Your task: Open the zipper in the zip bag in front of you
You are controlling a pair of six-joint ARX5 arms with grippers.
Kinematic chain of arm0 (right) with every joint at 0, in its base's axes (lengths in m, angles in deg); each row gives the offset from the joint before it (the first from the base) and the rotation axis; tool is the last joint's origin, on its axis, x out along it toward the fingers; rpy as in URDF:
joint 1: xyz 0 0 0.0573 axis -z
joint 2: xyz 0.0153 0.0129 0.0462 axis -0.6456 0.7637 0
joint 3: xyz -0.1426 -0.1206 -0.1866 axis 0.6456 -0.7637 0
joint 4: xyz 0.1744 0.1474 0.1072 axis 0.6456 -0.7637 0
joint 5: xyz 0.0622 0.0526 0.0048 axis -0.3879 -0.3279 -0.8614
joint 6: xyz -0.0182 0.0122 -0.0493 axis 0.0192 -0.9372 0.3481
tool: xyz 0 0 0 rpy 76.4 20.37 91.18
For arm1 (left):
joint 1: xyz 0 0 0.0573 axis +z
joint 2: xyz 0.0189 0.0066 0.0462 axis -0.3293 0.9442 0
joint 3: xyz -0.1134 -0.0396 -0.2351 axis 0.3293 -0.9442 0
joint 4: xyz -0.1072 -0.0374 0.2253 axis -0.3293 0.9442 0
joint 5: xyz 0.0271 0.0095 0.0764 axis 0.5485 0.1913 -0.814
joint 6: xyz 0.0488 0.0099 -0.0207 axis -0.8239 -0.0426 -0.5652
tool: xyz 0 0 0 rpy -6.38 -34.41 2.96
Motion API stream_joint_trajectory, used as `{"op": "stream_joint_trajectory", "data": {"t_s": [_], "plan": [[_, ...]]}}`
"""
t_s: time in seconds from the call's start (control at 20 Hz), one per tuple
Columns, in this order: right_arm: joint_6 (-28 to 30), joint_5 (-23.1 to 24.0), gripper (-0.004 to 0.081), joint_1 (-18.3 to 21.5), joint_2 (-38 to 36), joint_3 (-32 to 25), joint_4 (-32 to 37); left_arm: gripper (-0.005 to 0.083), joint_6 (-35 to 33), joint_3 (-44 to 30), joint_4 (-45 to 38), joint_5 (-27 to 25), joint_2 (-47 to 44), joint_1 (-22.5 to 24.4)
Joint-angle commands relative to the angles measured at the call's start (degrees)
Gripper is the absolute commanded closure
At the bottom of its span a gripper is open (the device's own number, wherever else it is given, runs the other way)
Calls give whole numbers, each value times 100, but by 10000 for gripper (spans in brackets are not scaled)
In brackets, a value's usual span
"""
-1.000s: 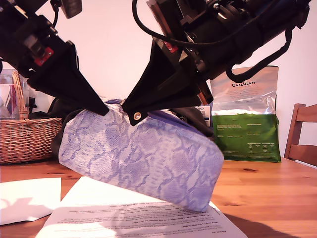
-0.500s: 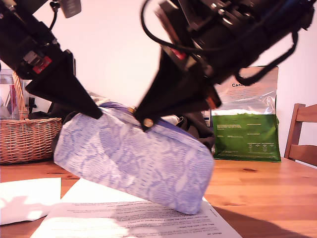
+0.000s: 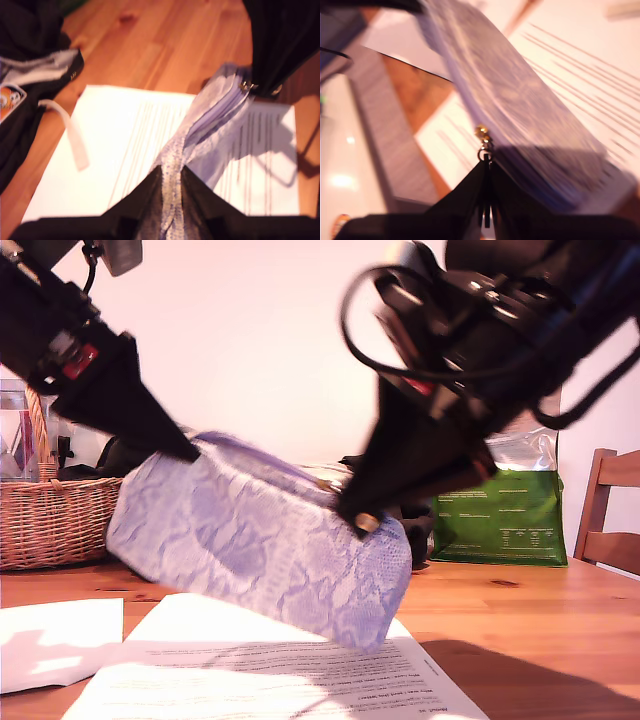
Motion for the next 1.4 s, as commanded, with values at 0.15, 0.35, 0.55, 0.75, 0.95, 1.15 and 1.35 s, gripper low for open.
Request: {"op": "stream_joint_trajectory", "data": {"t_s": [0.15, 0.35, 0.55, 0.75, 0.95, 1.15, 1.35], "plan": [[509, 584, 783, 208, 87, -125, -669, 795, 116, 146, -251, 223, -28, 319], [645, 866, 783, 267, 164, -125, -743, 795, 326, 146, -435, 546, -28, 472], [640, 863, 679, 249, 378, -125, -693, 795, 610, 149, -667, 778, -28, 511], [625, 802, 383, 251, 374, -59, -584, 795, 610, 149, -654, 833, -28, 505], [625, 807, 466, 251, 116, 369, -1331, 795, 608, 146, -588, 833, -17, 505], [621, 804, 784, 251, -662, 590, -2046, 795, 590, 144, -638, 837, 245, 505], [520, 892, 783, 286, -1578, 590, -2157, 795, 590, 144, -966, 1054, 726, 507]]}}
